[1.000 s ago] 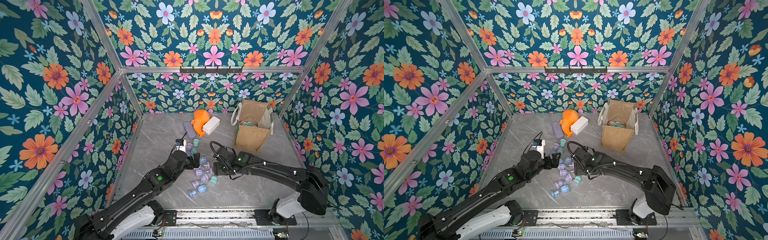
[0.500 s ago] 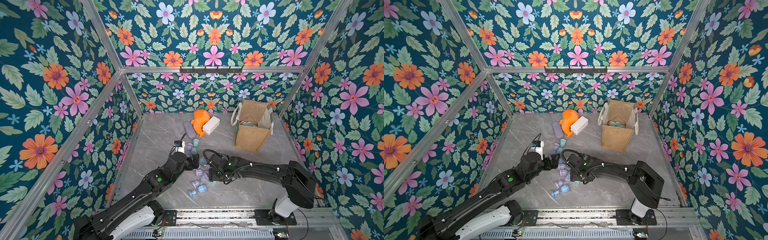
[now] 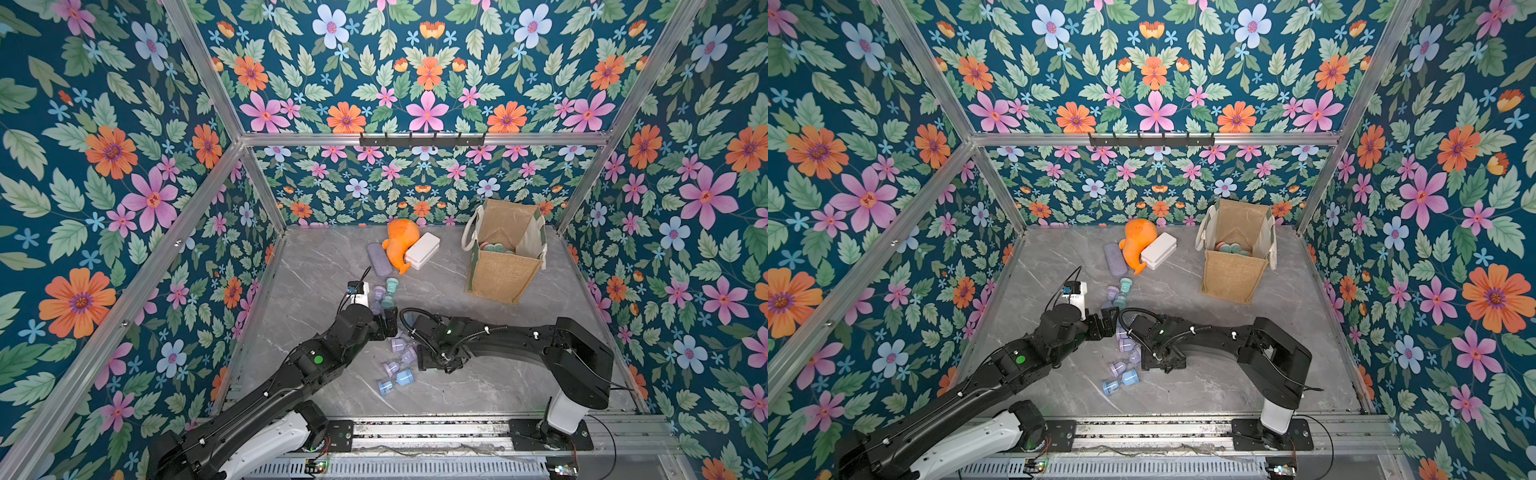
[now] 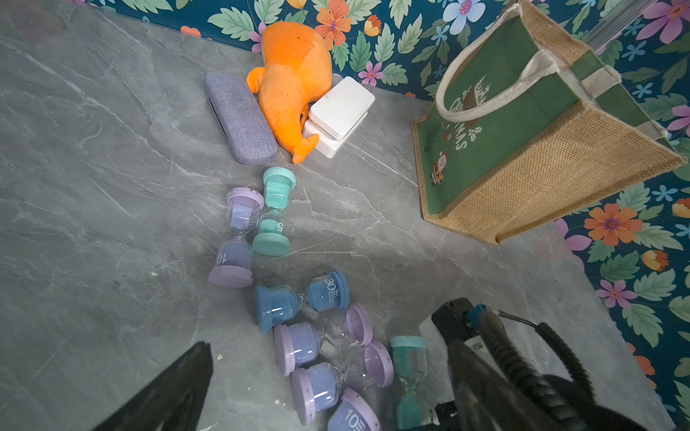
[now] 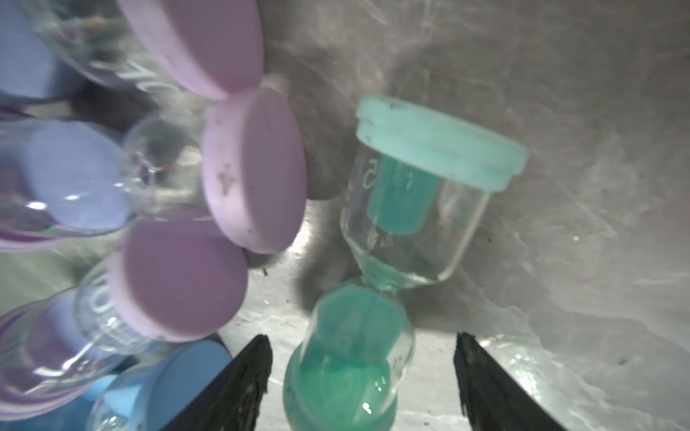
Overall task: Put the hourglass into the canvas bag
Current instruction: Pick up the hourglass from the center of the board.
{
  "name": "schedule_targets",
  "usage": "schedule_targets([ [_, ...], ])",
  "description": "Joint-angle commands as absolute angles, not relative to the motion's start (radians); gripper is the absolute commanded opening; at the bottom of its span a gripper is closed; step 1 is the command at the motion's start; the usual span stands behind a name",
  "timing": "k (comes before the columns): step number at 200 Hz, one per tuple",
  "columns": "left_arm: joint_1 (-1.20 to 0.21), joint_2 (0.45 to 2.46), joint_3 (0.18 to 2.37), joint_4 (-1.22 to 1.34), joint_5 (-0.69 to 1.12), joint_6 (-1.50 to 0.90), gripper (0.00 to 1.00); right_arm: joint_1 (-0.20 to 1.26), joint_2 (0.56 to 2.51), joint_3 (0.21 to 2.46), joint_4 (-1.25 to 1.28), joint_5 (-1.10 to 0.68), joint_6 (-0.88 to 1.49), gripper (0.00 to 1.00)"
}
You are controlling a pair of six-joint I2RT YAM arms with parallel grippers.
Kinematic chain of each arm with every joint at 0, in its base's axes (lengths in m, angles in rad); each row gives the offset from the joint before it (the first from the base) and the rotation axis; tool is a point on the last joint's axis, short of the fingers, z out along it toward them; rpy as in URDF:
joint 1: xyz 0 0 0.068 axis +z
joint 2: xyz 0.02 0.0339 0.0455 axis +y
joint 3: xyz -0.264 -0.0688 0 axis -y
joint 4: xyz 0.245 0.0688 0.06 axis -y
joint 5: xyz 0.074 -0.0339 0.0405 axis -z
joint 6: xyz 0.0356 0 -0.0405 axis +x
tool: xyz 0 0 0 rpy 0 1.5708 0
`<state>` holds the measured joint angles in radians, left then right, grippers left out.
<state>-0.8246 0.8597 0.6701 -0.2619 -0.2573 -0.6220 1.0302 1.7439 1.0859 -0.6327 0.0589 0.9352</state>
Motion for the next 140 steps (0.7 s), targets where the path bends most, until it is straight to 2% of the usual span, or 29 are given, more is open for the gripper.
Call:
schedule_targets([
  [1, -0.824, 0.857, 0.670, -0.252, -0.267, -0.620, 1.00, 1.035, 1.737, 1.082, -0.701, 0.092, 0.955, 0.77],
  [68, -0.824, 0.868, 0.674, -0.244, -0.262, -0.617, 1.00, 1.043, 1.763, 1.084, -0.702, 0.097, 0.968, 0.64],
  [140, -0.824, 0.865, 0.673, -0.244, -0.271, -0.613, 1.00, 1.053, 1.791, 1.083, -0.689, 0.095, 0.966, 0.56],
])
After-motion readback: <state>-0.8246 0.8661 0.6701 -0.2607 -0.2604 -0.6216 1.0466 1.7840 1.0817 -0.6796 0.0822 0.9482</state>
